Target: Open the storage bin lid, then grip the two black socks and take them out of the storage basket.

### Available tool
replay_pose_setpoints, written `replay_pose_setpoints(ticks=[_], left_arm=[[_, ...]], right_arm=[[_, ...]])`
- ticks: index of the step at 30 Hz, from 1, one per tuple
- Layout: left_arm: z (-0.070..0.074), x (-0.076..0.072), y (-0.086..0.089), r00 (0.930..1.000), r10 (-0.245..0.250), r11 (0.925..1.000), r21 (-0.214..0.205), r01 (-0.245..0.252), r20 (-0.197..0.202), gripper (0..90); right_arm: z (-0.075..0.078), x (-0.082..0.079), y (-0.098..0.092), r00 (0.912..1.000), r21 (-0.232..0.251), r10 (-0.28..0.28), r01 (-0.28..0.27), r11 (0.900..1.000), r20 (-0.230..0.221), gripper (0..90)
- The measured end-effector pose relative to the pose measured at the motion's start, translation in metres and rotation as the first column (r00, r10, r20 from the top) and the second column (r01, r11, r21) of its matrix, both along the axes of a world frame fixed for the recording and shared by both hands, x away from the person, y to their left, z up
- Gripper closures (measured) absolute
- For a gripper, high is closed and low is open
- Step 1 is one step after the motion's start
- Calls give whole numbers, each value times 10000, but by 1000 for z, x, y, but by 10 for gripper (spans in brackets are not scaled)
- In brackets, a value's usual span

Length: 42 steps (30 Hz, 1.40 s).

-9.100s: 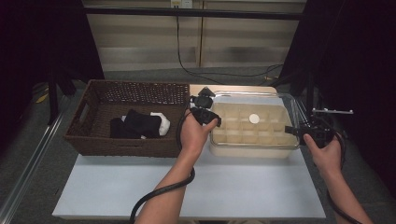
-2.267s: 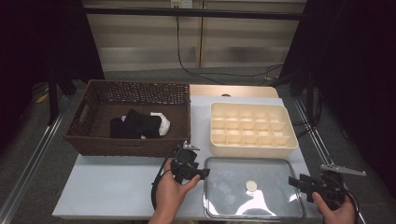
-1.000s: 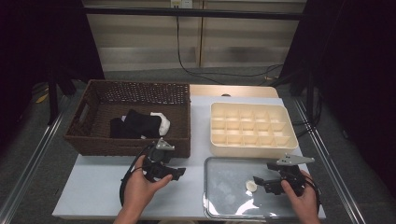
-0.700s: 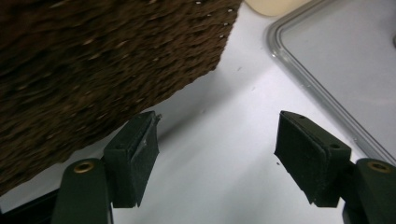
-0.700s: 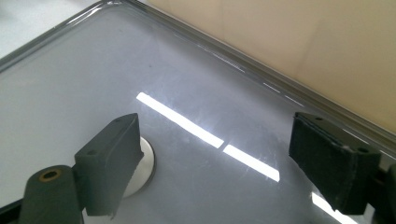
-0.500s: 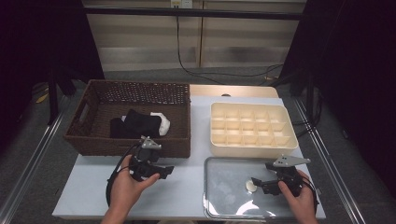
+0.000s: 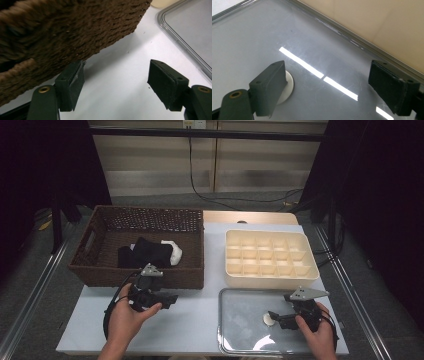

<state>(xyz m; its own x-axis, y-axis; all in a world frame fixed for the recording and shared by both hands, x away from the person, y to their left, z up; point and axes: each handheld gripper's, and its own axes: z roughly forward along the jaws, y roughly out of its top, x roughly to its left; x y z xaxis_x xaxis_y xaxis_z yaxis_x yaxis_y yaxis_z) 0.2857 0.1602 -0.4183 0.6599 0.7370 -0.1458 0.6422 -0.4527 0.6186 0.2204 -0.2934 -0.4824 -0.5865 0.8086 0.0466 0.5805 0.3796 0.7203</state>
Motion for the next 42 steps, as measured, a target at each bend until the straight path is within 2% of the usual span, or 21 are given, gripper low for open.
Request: replay_pose_setpoints(ticks=[5, 19, 29, 30, 36, 39, 42], left_arm=[[4, 2, 4, 9999, 120, 9999, -96, -120, -33, 291], [14, 6, 11, 9998, 170, 9999, -18, -170, -102, 291], [25, 10, 15, 9996, 202, 9994, -291, -207, -204, 291], [27, 11, 15, 9996, 162, 9997, -154, -165, -232, 291], [40, 14, 17, 9992, 24, 9997, -256, -34, -391, 293], [49, 15, 16, 9997, 40, 9999, -153, -44, -248, 296], [62, 17, 15, 9998, -78, 9995, -297, 73, -185, 296]], right_arm=[[0, 0, 0, 10000, -28, 11, -11, 10000, 63, 137], [0, 0, 0, 10000, -7, 11, -11, 10000, 53, 137], [0, -1, 0, 10000, -38, 3, -2, 10000, 79, 137], [0, -1, 0, 10000, -39, 5, -4, 10000, 81, 137], [0, -1, 0, 9999, -42, 3, -2, 10000, 106, 137], [0, -1, 0, 10000, -40, -5, 5, 10000, 87, 137], [0, -1, 0, 10000, -34, -6, 7, 10000, 85, 137]])
